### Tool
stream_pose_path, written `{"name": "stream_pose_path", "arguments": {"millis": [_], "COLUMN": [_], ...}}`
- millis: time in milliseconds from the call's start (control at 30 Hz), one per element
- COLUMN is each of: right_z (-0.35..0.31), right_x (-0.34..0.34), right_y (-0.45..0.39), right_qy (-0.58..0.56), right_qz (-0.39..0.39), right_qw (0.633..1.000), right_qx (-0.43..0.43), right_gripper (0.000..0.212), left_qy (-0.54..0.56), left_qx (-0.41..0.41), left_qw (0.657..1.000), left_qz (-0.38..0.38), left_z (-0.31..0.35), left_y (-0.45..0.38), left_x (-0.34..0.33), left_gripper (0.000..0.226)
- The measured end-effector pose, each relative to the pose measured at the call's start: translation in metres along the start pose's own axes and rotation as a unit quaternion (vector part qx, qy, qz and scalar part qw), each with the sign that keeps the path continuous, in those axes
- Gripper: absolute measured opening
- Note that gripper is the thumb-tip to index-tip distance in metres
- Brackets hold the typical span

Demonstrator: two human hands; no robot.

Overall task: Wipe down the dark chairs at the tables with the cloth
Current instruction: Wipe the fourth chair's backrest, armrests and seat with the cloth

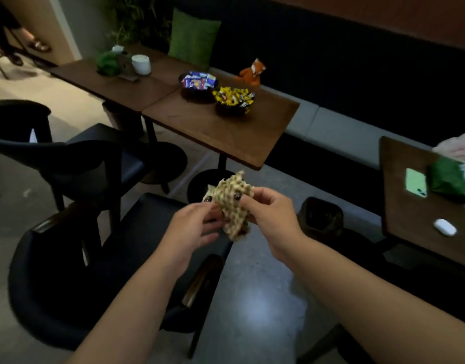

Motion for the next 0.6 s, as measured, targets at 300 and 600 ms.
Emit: {"name": "stream_pose_path", "arguments": {"millis": [300,600], "right_z": [-0.047,-0.089], "right_x": [-0.046,-0.100], "right_y": [0.055,0.102], "right_qy": [0.003,-0.094], "right_qz": [0.065,0.280], "right_qw": [0.997,0.951], "right_qx": [0.033,0.087], "right_gripper": [0.016,0.029], "left_qy": [0.055,0.012], "left_qx": [0.000,-0.002], "left_qw": [0.985,0.984], "left_qz": [-0.163,-0.177], "left_z": [0.049,0.065], "left_y": [0.020,0.015], "left_x": [0.008,0.098], "left_gripper": [0.030,0.018]}}
Point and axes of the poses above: each hand's wrist, its own y-axis away from the middle knuckle, its own x-axis out of the back of the hand, z = x × y, the point moved 6 cm from there along -y, towards the middle knuckle, and after that the axes turned 2 degrees about -y, right-handed, at the moved point
